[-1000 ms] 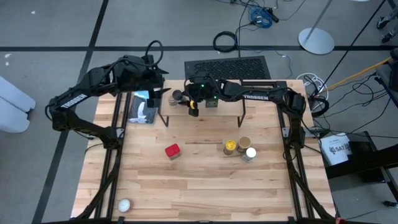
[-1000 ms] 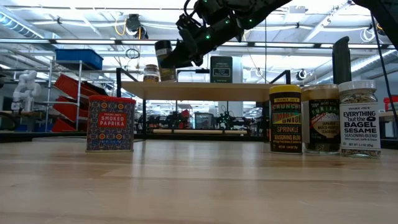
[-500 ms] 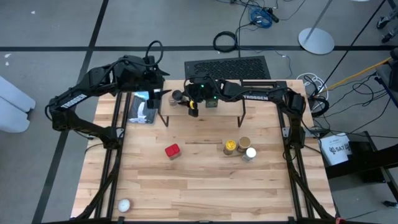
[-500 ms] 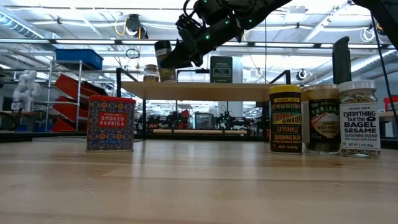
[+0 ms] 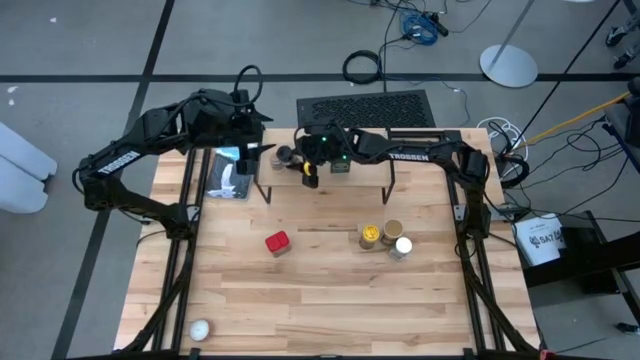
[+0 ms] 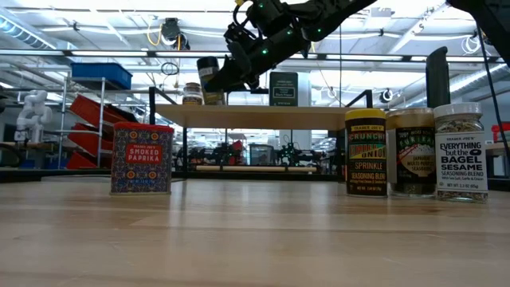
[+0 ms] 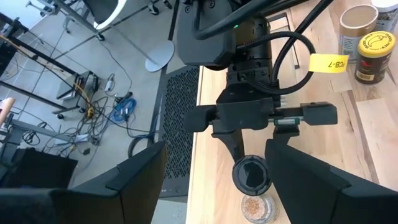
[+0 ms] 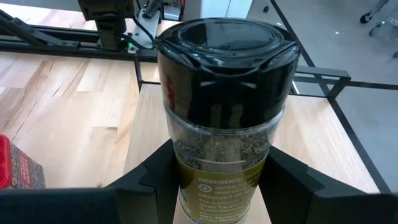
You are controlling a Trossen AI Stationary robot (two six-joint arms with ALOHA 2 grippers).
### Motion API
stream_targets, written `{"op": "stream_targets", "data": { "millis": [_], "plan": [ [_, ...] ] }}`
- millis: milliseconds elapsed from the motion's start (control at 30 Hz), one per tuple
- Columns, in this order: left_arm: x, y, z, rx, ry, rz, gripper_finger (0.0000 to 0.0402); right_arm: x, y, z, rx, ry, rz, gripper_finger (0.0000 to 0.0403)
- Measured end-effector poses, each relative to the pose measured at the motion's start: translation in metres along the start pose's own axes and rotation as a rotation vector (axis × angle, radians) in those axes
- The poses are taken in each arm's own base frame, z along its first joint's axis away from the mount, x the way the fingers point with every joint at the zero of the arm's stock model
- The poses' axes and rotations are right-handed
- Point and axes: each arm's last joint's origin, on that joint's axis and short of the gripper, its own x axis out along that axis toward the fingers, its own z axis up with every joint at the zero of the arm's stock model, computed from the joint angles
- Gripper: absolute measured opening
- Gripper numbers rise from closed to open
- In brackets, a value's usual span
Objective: Shelf spices
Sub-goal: Put the black seasoning bottle on the shelf
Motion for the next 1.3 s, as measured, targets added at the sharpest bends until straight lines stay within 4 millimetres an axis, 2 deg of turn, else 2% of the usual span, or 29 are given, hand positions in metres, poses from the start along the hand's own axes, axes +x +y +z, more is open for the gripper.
{"op": "stream_targets", "data": {
  "millis": [567,900,1300],
  "plan": [
    [0.0000,0.0000,0.0000,0.000,0.000,0.000,0.0282,-0.0002,-0.0008,-0.0003,0.008,0.001,0.001,0.0175],
    [0.0000,0.0000,0.0000,0.000,0.000,0.000,0.0282,-0.0003,-0.0011,-0.0002,0.008,0.000,-0.002,0.0228],
    [0.0000,0.0000,0.0000,0.000,0.000,0.000,0.0282,-0.0014,-0.0059,0.0008,0.009,-0.018,-0.016,0.0233]
  ]
}}
